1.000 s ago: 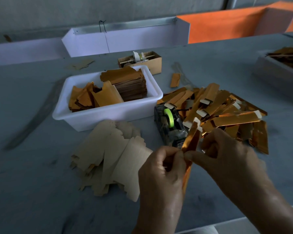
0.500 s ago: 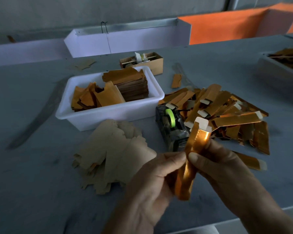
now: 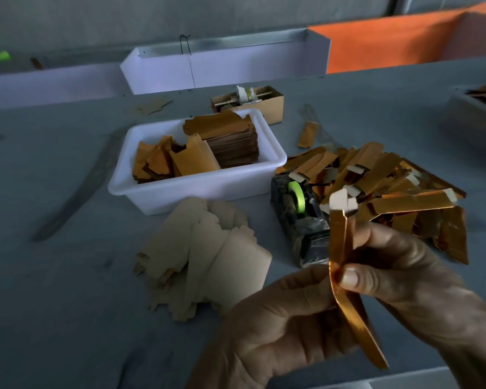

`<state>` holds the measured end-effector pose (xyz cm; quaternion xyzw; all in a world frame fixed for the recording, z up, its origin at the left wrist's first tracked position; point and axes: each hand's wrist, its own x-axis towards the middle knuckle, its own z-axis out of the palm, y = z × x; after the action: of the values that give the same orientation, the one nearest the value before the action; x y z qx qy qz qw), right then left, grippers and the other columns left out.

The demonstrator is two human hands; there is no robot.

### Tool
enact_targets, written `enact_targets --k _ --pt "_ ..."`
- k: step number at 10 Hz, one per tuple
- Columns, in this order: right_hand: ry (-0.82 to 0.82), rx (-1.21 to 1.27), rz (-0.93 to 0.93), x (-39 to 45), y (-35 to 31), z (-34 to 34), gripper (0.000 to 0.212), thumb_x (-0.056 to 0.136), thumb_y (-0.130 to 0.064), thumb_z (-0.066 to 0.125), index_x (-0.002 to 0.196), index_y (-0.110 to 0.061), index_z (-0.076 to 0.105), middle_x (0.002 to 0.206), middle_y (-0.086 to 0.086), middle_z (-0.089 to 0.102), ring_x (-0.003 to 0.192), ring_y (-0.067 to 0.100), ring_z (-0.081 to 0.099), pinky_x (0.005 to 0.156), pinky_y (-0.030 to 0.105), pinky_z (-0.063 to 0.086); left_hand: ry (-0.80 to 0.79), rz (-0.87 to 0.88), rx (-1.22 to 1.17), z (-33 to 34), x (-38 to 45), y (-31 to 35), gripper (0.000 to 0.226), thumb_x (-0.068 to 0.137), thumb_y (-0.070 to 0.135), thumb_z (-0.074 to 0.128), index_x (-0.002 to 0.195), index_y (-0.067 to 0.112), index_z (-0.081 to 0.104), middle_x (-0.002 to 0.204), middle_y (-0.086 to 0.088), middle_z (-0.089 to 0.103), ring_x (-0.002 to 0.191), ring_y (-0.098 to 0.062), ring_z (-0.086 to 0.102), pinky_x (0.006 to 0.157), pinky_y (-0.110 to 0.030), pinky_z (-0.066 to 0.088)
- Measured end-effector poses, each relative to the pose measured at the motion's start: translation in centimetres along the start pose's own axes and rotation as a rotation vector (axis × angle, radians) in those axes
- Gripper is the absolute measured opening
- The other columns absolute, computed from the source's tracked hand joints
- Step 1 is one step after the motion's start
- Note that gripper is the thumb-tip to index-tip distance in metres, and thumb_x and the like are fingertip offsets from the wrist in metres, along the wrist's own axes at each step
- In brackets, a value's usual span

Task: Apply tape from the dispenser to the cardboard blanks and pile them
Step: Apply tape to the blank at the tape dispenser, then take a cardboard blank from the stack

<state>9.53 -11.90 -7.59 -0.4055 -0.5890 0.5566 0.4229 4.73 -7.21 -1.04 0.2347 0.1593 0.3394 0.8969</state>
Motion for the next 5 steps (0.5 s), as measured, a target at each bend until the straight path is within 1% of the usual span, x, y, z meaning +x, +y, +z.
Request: enact_targets --k 1,2,3,4,5 --pt "0.081 -0.149 0.044 6.1 -8.3 -12.4 0.032 0.067 -0.055 0.069 0.088 -0.031 0.071 0.091 0.000 0.070 0.092 0.020 0.067 0.076 0.039 0.057 0.436 0.155 0.183 -0.5 0.3 0.7 0.022 0.071 0.016 0.078 0.093 0.014 0.073 0.079 -0.001 0.070 0.074 -0.013 0.065 0.069 -0.025 0.055" --pt "0.165 0.056 0.142 7.6 -9.8 -15.7 0.024 0.076 -0.044 0.062 0.093 -0.028 0.068 0.092 0.000 0.072 0.090 0.022 0.069 0.087 0.048 0.051 1.112 0.411 0.980 -2.1 -0.4 1.3 0.006 0.077 0.020 0.075 0.073 0.023 0.071 0.073 0.010 0.068 0.070 -0.001 0.059 0.064 -0.013 0.042" --pt "0.488 -0.085 0.133 10.3 -9.7 -17.9 0.021 0.088 -0.042 0.058 0.095 -0.022 0.065 0.094 0.008 0.070 0.092 0.020 0.067 0.079 0.038 0.050 1.362 0.283 1.604 -3.3 -1.5 1.6 0.023 0.080 0.038 0.069 0.098 0.026 0.061 0.103 0.009 0.057 0.099 -0.009 0.050 0.084 -0.022 0.037" --pt "0.702 -0.251 0.127 11.0 -10.1 -18.5 0.019 0.087 -0.041 0.060 0.096 -0.024 0.056 0.088 0.001 0.063 0.088 0.020 0.064 0.063 0.028 0.050 1.422 -0.020 1.968 -4.0 -2.2 1.3 0.045 0.081 0.055 0.057 0.118 0.030 0.049 0.121 0.004 0.045 0.113 -0.019 0.040 0.095 -0.030 0.033" --pt "0.664 -0.349 0.114 9.3 -10.1 -16.8 0.020 0.087 -0.027 0.060 0.106 -0.020 0.061 0.085 -0.005 0.062 0.076 0.010 0.061 0.050 0.018 0.041 1.401 -0.070 2.063 -3.8 -1.8 0.9 0.053 0.077 0.061 0.058 0.115 0.027 0.041 0.120 0.002 0.038 0.114 -0.021 0.036 0.094 -0.031 0.034"
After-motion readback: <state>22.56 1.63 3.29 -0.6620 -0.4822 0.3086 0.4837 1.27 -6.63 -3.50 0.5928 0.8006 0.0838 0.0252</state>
